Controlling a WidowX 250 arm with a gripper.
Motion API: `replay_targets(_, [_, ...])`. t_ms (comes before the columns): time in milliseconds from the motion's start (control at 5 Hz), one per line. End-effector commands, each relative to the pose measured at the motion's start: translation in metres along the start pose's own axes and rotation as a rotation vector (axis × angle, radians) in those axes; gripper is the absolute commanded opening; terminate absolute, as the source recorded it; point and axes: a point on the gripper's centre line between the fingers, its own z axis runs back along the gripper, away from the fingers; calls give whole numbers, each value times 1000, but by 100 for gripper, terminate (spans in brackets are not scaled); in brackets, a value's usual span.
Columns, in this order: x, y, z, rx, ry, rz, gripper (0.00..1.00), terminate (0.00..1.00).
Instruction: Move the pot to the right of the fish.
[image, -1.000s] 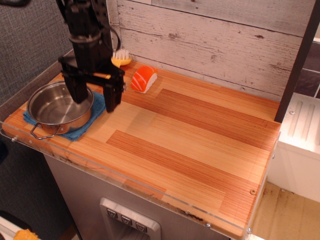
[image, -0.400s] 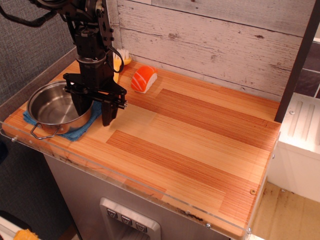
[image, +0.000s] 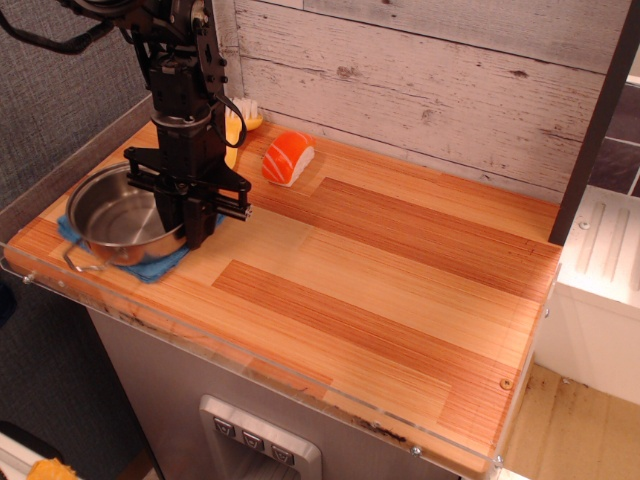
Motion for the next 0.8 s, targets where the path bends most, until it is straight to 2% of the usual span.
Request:
replay_targets(0, [-7,12,47,36,-90,64,0,0])
replay_targets(200, [-14,7,81,54,-125,129,0,0])
replay_targets(400, [-2,-32,96,19,-187,46,0,0])
replay_targets(600, [21,-86,94,2,-209,-89,0,0])
